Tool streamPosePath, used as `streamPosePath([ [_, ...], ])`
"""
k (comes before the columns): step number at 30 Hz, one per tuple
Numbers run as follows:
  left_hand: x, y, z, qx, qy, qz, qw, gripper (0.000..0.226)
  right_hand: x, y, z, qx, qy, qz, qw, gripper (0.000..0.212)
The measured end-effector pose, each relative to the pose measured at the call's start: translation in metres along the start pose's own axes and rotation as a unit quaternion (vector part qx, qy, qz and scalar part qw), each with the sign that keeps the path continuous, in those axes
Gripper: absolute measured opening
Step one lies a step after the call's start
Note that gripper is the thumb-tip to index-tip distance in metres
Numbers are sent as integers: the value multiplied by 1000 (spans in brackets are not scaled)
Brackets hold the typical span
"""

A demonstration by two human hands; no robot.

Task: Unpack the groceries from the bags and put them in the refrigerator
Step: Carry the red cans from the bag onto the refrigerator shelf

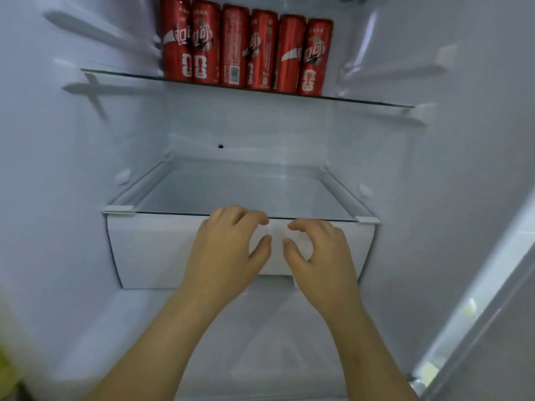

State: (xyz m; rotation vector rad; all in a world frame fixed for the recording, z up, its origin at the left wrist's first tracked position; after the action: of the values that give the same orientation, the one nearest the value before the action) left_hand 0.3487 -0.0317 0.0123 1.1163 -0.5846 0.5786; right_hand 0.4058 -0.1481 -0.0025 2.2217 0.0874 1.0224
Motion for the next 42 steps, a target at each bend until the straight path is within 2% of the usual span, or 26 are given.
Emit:
streamPosePath([
  [5, -22, -20, 7, -39, -18, -53, 998, 37, -44, 7, 15, -43, -56, 21, 997, 30],
  [8, -39, -34, 20, -74, -51, -90, 992, 37, -76, 16, 24, -77, -103, 20, 991, 26],
  [14, -88, -72, 78, -129, -148, -190, 962, 38, -167, 58, 37, -180, -234, 67, 953, 32],
  [19, -148, -94, 156, -176, -269, -274, 907, 37, -262, 104, 43, -240, -358, 85, 898, 37],
  [22, -185, -97, 204, -211, -313, -295, 878, 32, -319, 135, 39, -280, -413, 108, 860, 27],
  [25, -231, -94, 262, -232, -364, -341, 835, 31, -379, 175, 30, -321, -465, 136, 814, 25],
  [32, -340, -66, 392, -316, -449, -367, 751, 35, -512, 272, -5, -361, -550, 196, 728, 28],
  [36, -418, -28, 477, -371, -483, -378, 697, 30, -603, 338, -41, -375, -602, 214, 672, 29],
  [42, -527, 31, 581, -409, -542, -386, 624, 34, -728, 421, -97, -398, -661, 252, 584, 30],
])
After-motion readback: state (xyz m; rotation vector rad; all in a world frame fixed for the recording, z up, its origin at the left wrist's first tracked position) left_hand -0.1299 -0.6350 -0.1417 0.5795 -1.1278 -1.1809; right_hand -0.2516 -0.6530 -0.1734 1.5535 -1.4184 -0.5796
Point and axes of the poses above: each hand's wrist, its own x-axis towards the middle knuckle, its own y-axis out of the back of the hand, z = x × y, the point moved 10 cm from there along x, towards the middle knuckle, and after that the axes turned 5 degrees about -x, right-handed, at the moved point
